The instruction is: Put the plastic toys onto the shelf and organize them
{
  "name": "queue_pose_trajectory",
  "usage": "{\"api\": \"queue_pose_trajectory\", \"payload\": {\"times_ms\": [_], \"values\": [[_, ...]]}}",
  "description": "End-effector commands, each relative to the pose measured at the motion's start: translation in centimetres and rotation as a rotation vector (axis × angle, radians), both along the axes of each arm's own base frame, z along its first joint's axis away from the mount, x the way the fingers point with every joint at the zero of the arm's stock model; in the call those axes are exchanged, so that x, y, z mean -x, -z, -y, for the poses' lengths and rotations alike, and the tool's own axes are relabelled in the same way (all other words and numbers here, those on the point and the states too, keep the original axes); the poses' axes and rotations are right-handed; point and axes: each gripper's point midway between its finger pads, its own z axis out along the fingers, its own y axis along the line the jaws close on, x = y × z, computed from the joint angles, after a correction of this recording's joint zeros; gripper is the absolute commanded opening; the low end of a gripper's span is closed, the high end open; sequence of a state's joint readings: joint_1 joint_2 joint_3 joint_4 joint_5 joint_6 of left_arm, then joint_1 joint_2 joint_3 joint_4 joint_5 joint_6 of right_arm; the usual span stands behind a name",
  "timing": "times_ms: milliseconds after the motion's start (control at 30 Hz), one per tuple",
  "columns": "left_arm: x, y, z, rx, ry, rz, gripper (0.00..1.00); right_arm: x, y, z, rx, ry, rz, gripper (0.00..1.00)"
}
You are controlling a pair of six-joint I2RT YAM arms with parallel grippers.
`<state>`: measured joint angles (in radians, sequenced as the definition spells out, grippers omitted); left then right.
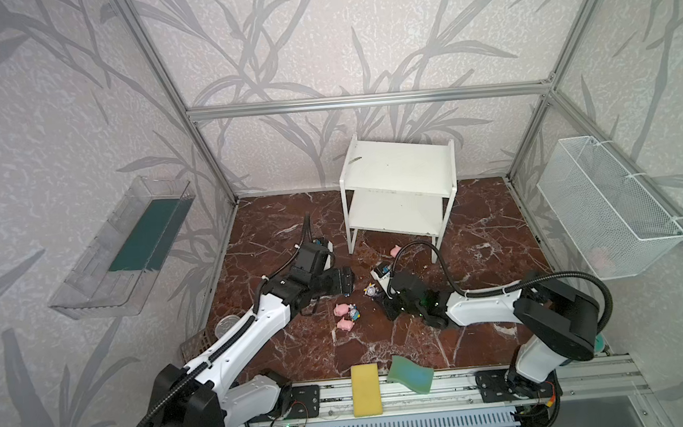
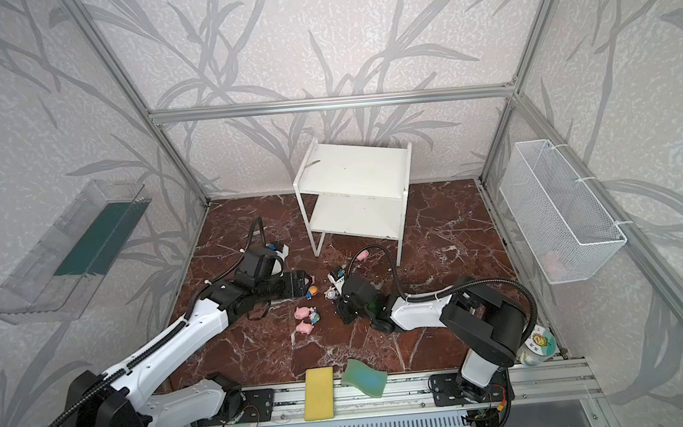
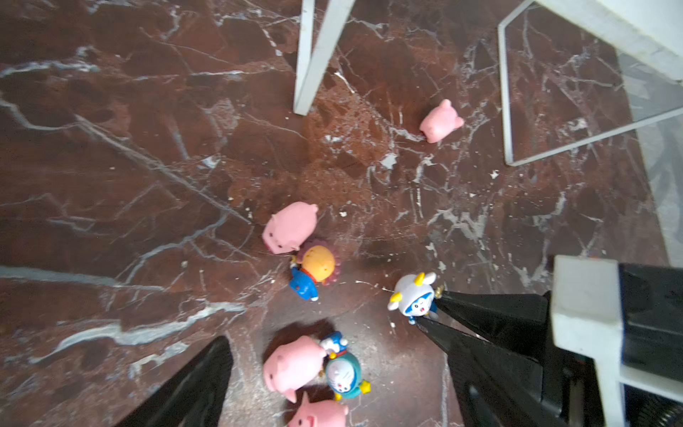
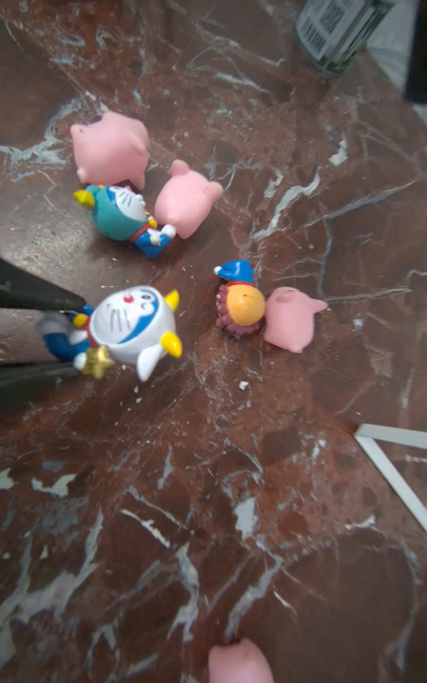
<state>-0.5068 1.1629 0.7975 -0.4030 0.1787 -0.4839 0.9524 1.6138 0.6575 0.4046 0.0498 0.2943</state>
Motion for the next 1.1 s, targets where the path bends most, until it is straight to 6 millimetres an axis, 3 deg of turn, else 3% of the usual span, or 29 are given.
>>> {"api": "queue_pose_trajectory", "payload": {"times_ms": [0, 167, 267, 500, 633, 733, 933, 1067], "values": [[0.2, -0.3, 2.4, 0.124, 0.038, -0.008, 0.88, -0.4, -3.1, 0.4, -0.091, 0.031, 0.095, 0.17], [0.3, -1.4, 5.3, 0.251, 0.109, 0.017, 0.82, -0.2, -5.0, 1.7, -0.145, 0.08, 0.121, 0.16], [0.3, -0.9, 5.6, 0.218, 0.104, 0.011, 0.81, 0.0, -5.4, 2.1, -0.159, 0.088, 0.116, 0.16], [0.0, -1.0, 4.1, 0.151, 0.058, 0.038, 0.82, -0.6, -2.1, 2.8, -0.055, 0.08, 0.044, 0.18], [0.1, -1.0, 3.7, 0.127, 0.062, 0.048, 0.83, -1.1, -1.3, 3.7, -0.047, 0.1, 0.029, 0.18], [0.4, 0.2, 3.7, 0.085, 0.095, 0.023, 0.82, -1.1, -1.1, 4.5, -0.02, 0.116, 0.023, 0.18], [1.5, 2.2, 4.7, -0.11, 0.215, 0.032, 0.79, -0.7, 0.4, 7.6, 0.052, 0.193, -0.069, 0.24], [1.9, 3.4, 6.2, -0.224, 0.283, 0.056, 0.78, 0.4, 0.6, 9.4, 0.105, 0.207, -0.1, 0.35]]}}
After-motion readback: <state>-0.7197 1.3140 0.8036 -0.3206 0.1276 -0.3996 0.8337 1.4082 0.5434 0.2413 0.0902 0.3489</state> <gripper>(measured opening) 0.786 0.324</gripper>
